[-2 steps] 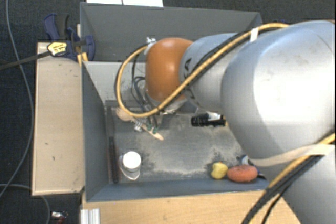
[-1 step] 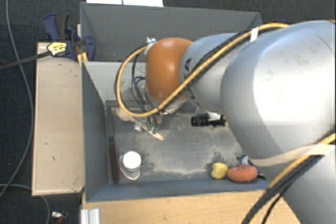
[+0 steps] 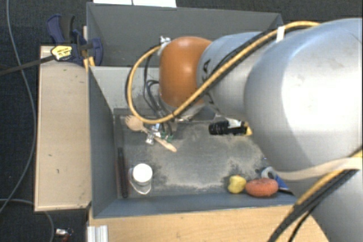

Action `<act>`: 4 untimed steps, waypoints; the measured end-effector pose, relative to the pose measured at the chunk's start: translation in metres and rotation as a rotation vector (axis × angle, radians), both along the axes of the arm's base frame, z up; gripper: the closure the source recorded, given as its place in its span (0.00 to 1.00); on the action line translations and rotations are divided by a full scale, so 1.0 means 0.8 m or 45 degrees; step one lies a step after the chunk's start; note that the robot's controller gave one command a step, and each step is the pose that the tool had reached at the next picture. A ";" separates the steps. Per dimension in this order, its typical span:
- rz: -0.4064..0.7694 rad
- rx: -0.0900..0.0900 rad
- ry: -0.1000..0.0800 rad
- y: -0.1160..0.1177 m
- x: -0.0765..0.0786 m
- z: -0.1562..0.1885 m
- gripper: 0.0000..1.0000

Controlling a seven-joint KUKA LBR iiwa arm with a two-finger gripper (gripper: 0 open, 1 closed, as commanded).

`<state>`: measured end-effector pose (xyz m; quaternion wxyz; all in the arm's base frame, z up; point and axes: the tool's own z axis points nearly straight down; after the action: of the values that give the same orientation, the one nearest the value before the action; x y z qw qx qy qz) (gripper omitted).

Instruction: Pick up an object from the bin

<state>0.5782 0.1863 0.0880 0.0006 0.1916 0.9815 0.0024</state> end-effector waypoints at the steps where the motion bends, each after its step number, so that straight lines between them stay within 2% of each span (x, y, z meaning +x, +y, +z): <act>1: 0.001 0.001 -0.006 0.000 0.002 0.039 1.00; 4: 0.004 0.005 -0.015 0.000 0.004 0.095 1.00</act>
Offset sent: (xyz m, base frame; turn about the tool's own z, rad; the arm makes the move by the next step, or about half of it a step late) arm 0.0010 -0.0001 0.0464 -0.0009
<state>0.5811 0.1863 0.1640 0.0058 0.1903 0.9817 0.0055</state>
